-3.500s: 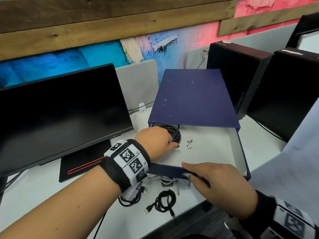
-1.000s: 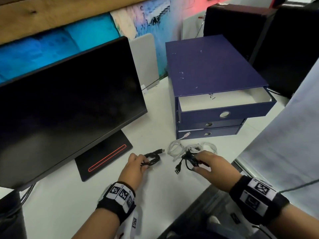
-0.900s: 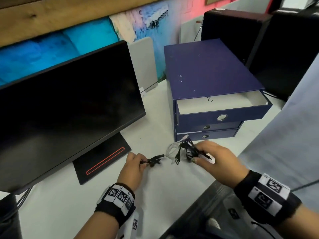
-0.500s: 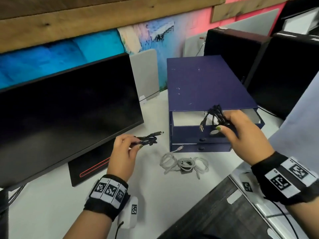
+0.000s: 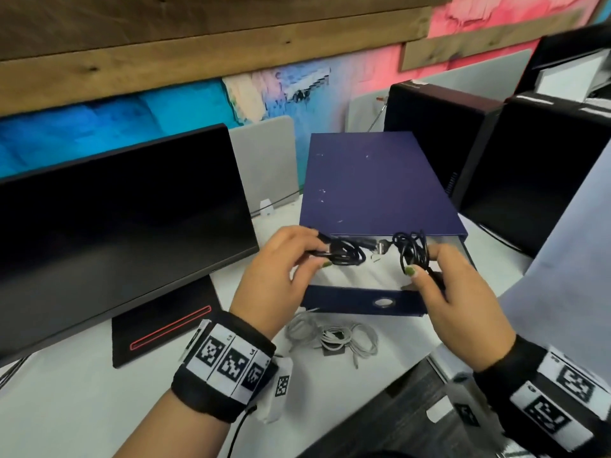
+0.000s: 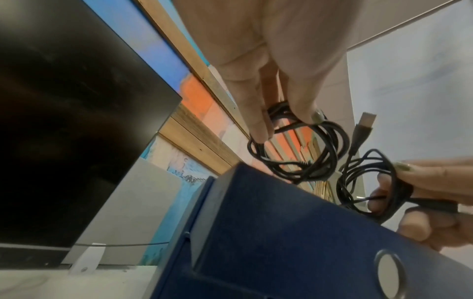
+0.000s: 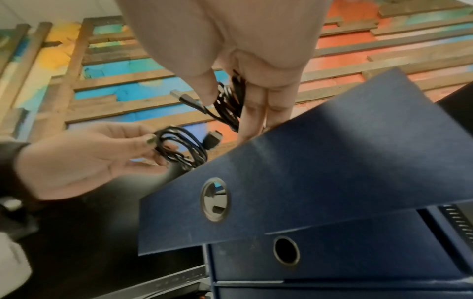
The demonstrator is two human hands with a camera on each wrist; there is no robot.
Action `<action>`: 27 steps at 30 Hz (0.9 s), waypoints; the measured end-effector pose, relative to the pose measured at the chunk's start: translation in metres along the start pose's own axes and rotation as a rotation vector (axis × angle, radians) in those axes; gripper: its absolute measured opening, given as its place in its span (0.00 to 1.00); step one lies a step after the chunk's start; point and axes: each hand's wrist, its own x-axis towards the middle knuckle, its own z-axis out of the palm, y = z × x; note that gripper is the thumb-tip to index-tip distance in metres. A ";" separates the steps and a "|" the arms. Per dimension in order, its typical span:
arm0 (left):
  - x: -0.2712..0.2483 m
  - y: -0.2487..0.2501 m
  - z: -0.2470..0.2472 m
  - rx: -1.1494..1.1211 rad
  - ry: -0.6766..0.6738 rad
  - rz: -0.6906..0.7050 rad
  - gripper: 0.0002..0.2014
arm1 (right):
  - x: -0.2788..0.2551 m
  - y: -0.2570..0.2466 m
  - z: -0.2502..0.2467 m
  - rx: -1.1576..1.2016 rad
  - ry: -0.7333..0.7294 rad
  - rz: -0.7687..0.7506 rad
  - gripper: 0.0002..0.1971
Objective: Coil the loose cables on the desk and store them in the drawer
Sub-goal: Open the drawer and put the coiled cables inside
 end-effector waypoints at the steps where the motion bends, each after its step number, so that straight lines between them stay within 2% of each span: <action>1: 0.000 0.001 0.004 0.011 -0.042 -0.005 0.07 | -0.004 -0.002 -0.002 0.009 -0.020 0.023 0.08; 7: 0.004 0.006 0.019 0.097 -0.248 -0.087 0.08 | -0.003 -0.006 -0.014 -0.030 -0.072 0.057 0.05; 10: 0.010 0.004 0.022 0.206 -0.393 -0.176 0.11 | 0.006 -0.001 -0.017 -0.182 -0.089 0.022 0.06; 12: 0.012 0.005 0.024 0.333 -0.471 -0.162 0.12 | 0.012 0.006 -0.015 -0.289 -0.121 0.035 0.09; 17: 0.011 0.010 0.033 0.534 -0.530 -0.138 0.23 | 0.021 0.016 -0.009 -0.388 -0.211 0.091 0.14; 20: 0.011 0.009 0.037 0.575 -0.599 -0.148 0.26 | 0.028 0.017 -0.002 -0.389 -0.134 0.063 0.15; 23: 0.014 0.012 0.037 0.540 -0.574 -0.185 0.22 | 0.039 0.015 0.003 -0.484 -0.098 0.056 0.16; 25: 0.016 0.016 0.037 0.546 -0.563 -0.177 0.14 | 0.045 0.013 0.006 -0.593 -0.167 0.108 0.14; 27: 0.019 0.019 0.039 0.606 -0.599 -0.147 0.14 | 0.049 0.009 0.008 -0.644 -0.230 0.150 0.11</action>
